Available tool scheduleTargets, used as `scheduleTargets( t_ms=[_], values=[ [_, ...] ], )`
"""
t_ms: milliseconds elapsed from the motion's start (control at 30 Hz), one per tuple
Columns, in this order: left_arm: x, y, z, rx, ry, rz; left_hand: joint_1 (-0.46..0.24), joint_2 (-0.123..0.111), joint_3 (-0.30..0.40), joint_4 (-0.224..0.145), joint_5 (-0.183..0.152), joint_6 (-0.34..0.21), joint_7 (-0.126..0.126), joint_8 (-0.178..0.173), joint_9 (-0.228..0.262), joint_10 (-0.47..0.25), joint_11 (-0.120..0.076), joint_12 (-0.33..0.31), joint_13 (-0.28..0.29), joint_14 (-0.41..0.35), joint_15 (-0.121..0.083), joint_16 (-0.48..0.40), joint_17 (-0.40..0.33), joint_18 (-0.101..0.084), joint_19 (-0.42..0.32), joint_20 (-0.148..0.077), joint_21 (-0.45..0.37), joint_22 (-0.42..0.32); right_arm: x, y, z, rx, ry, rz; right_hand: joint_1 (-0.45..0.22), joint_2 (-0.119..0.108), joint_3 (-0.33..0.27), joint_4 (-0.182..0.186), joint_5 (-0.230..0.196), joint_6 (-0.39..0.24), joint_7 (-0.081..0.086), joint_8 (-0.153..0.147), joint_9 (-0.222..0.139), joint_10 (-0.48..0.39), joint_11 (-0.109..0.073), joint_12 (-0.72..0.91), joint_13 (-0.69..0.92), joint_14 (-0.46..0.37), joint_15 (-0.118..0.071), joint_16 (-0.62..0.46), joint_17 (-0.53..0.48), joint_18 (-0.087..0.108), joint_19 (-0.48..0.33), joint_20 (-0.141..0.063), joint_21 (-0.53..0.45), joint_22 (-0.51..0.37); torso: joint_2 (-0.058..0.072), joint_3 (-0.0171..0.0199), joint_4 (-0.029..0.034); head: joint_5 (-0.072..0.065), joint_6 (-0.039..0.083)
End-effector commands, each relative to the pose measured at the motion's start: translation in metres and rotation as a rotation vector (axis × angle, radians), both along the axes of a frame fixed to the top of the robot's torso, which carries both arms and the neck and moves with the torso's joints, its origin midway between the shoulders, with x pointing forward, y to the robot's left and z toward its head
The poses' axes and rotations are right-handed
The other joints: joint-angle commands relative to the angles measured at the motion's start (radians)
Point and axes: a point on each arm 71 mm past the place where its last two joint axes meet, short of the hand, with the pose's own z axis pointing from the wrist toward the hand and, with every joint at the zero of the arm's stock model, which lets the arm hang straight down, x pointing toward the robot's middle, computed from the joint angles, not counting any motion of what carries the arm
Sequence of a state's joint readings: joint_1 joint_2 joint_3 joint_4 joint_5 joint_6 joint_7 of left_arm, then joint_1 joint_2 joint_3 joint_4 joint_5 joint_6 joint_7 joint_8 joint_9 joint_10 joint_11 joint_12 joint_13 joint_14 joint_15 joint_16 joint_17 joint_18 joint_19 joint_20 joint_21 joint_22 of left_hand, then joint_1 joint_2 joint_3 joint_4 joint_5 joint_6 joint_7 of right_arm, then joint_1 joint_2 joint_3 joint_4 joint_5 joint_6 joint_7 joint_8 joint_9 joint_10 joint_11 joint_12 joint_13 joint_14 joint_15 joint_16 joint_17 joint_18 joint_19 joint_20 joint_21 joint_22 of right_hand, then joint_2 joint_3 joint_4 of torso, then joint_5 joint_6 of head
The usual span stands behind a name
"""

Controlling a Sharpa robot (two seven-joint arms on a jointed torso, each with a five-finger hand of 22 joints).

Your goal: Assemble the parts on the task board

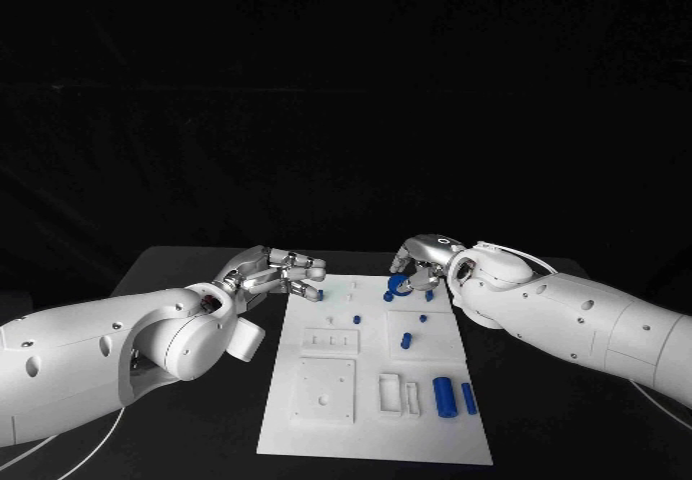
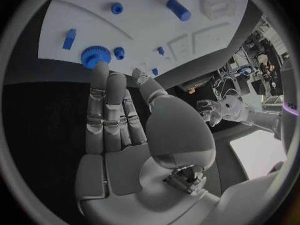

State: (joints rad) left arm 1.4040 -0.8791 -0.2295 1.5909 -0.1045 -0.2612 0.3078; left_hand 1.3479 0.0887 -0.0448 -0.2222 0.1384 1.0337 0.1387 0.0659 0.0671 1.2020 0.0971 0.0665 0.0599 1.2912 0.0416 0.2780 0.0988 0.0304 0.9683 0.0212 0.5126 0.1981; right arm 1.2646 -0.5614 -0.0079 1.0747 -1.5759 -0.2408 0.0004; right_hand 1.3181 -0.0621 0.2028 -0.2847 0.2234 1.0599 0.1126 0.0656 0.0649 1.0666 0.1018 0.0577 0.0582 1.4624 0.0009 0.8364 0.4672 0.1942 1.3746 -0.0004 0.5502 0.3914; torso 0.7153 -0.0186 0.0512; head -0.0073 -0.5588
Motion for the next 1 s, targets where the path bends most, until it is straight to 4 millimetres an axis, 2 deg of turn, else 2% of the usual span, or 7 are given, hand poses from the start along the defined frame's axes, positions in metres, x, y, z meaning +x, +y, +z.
scheduleTargets(
  t_ms=[33, 100, 233, 400, 533, 767, 1000],
  values=[
    [0.0, -0.003, 0.003, -0.001, -0.008, -0.022, -0.013, 0.0, -0.001, -0.005, -0.005, -0.011, 0.001, -0.002, 0.0, -0.009, -0.001, -0.006, -0.001, -0.01, 0.001, 0.004, -0.002, 0.015, -0.005, 0.001, 0.003, -0.002, 0.0, 0.002, -0.002, -0.107, -0.017, -0.028, 0.008, -0.005, 0.023, -0.001, -0.012, 0.001, -0.008, -0.004, -0.001, 0.001, 0.003, -0.001, 0.0, -0.007, 0.006, 0.005, -0.003, -0.011, 0.023, -0.004, 0.002, 0.01, 0.015, 0.0012, 0.0, -0.004, 0.007],
    [0.0, -0.003, 0.004, -0.001, -0.011, -0.022, -0.013, 0.0, -0.001, -0.005, -0.005, -0.011, 0.001, -0.002, 0.0, -0.01, -0.001, -0.006, -0.001, -0.011, 0.002, 0.004, -0.003, 0.015, -0.005, 0.002, 0.003, -0.003, 0.0, 0.004, -0.002, -0.122, -0.025, -0.035, 0.006, -0.016, 0.059, 0.0, -0.028, 0.002, -0.007, -0.004, -0.001, 0.001, 0.002, 0.0, 0.0, -0.008, 0.003, 0.009, -0.008, -0.031, 0.035, -0.016, -0.003, 0.018, 0.021, 0.0019, 0.0001, -0.003, 0.01],
    [0.001, -0.004, 0.006, -0.001, -0.014, -0.025, -0.013, -0.001, -0.002, -0.005, -0.006, -0.012, 0.001, -0.002, 0.0, -0.011, 0.0, -0.006, -0.001, -0.013, 0.003, 0.003, -0.004, 0.015, -0.007, 0.003, 0.002, -0.004, 0.0, 0.007, -0.003, -0.139, -0.036, -0.045, 0.002, -0.03, 0.094, 0.002, -0.04, 0.003, -0.006, -0.004, -0.001, -0.005, 0.004, 0.0, 0.0, -0.008, 0.005, 0.015, -0.013, -0.029, 0.04, -0.015, -0.013, 0.037, 0.028, 0.0031, 0.0027, -0.007, 0.014],
    [0.001, -0.004, 0.007, -0.001, -0.016, -0.027, -0.013, 0.0, -0.002, -0.005, -0.006, -0.012, 0.001, -0.002, 0.0, -0.011, 0.0, -0.006, -0.001, -0.014, 0.003, 0.002, -0.004, 0.015, -0.008, 0.003, 0.001, -0.005, -0.002, 0.01, -0.004, -0.145, -0.042, -0.045, 0.002, -0.035, 0.12, 0.001, -0.044, 0.007, -0.005, -0.004, -0.001, -0.005, 0.002, -0.001, 0.0, -0.009, 0.003, 0.022, -0.015, -0.029, 0.042, -0.016, -0.021, 0.062, 0.034, 0.0032, 0.0045, -0.006, 0.022],
    [0.001, -0.004, 0.007, 0.001, -0.016, -0.027, -0.013, -0.001, -0.003, -0.005, -0.006, -0.013, 0.001, -0.001, 0.0, -0.012, 0.0, -0.006, -0.001, -0.015, 0.004, 0.001, -0.006, 0.015, -0.008, 0.004, 0.001, -0.008, -0.002, 0.014, -0.004, -0.144, -0.051, -0.046, -0.002, -0.04, 0.148, 0.002, -0.05, 0.009, -0.004, -0.004, -0.001, -0.003, 0.002, -0.001, 0.0, -0.01, 0.003, 0.025, -0.017, -0.027, 0.04, -0.016, -0.028, 0.089, 0.045, 0.0034, 0.0078, -0.008, 0.031],
    [0.002, -0.005, 0.008, 0.002, -0.018, -0.03, -0.013, -0.001, -0.003, -0.005, -0.006, -0.013, 0.001, -0.002, 0.0, -0.012, 0.0, -0.005, 0.0, -0.016, 0.004, 0.0, -0.007, 0.015, -0.009, 0.005, 0.0, -0.009, -0.002, 0.016, -0.004, -0.144, -0.061, -0.046, -0.009, -0.046, 0.189, 0.002, -0.057, 0.014, -0.002, -0.004, -0.001, 0.005, 0.001, -0.001, 0.0, -0.011, 0.003, 0.034, -0.016, -0.026, 0.041, -0.017, -0.034, 0.125, 0.057, 0.0011, 0.0134, -0.012, 0.039],
    [0.003, -0.005, 0.01, 0.004, -0.022, -0.032, -0.013, -0.001, -0.003, -0.005, -0.006, -0.013, 0.001, -0.002, 0.0, -0.012, 0.0, -0.005, 0.0, -0.016, 0.004, 0.0, -0.007, 0.015, -0.009, 0.005, 0.0, -0.009, -0.003, 0.018, -0.005, -0.145, -0.059, -0.042, -0.022, -0.051, 0.232, 0.001, -0.038, 0.017, 0.005, -0.004, -0.001, 0.021, 0.001, -0.001, 0.0, -0.014, 0.001, 0.046, -0.013, -0.023, 0.041, -0.018, -0.036, 0.158, 0.068, -0.0015, 0.0169, -0.02, 0.041]
  ],
)
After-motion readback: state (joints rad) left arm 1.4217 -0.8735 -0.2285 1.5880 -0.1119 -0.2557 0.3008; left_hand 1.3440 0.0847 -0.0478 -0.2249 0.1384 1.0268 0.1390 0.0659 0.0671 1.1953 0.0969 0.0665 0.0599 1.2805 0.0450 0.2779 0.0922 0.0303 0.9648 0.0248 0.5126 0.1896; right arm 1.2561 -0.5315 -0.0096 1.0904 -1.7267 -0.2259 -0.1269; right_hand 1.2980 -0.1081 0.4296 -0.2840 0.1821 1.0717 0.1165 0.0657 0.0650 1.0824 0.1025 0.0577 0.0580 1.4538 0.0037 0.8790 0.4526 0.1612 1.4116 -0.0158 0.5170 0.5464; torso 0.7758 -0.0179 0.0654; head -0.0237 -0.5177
